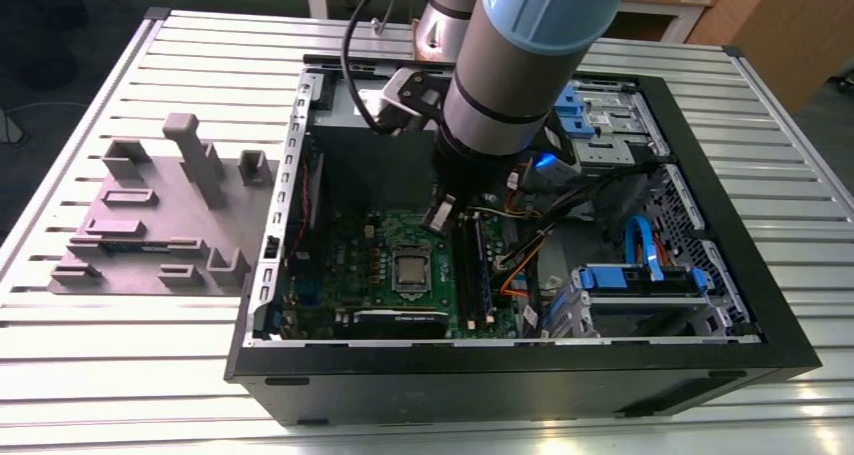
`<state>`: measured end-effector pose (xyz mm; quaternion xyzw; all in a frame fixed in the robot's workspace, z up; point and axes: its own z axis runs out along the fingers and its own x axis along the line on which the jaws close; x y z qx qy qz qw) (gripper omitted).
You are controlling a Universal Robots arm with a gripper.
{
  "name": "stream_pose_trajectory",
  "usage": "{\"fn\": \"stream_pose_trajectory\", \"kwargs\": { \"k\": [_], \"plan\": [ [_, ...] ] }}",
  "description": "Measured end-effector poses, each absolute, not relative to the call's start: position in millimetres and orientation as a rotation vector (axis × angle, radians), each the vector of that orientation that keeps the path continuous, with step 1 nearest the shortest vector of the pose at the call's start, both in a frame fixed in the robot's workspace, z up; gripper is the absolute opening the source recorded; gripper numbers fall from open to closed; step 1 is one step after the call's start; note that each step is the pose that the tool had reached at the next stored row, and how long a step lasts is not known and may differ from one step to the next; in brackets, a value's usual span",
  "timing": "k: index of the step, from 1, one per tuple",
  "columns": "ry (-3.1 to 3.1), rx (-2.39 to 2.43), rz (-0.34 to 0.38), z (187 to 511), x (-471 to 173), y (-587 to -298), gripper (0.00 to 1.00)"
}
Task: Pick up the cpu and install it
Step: 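Install the first cpu locking lever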
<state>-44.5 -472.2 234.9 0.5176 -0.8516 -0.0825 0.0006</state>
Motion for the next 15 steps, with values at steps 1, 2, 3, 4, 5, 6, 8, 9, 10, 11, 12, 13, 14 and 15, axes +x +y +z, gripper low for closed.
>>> {"fn": "stream_pose_trajectory", "kwargs": {
  "k": [1, 2, 3, 4, 5, 6, 8, 9, 10, 11, 12, 13, 14, 15],
  "plan": [
    [-2.669, 1.637, -0.258, 234.9, -44.5, -472.4, 0.1],
    [-2.665, 1.645, -0.256, 234.8, -44.6, -472.9, 0.1],
    [-2.663, 1.652, -0.255, 234.9, -44.7, -473.6, 0.1],
    [-2.661, 1.657, -0.254, 234.9, -45.1, -474.7, 0.1],
    [-2.658, 1.66, -0.254, 234.9, -45.4, -475.7, 0.1],
    [-2.655, 1.665, -0.254, 234.9, -45.5, -476.5, 0.1],
    [-2.647, 1.678, -0.253, 234.9, -45.9, -477.9, 0.1],
    [-2.637, 1.691, -0.253, 234.9, -45.9, -477.9, 0.1],
    [-2.624, 1.709, -0.253, 234.9, -45.9, -477.9, 0.1],
    [-2.61, 1.728, -0.253, 234.9, -46.0, -477.9, 0.1],
    [-2.597, 1.746, -0.253, 234.9, -46.0, -478.0, 0.1],
    [-2.585, 1.764, -0.252, 234.9, -46.0, -478.0, 0.1],
    [-2.574, 1.779, -0.251, 234.9, -46.0, -478.0, 0.1],
    [-2.565, 1.794, -0.25, 234.9, -46.0, -478.1, 0.1]
  ]
}}
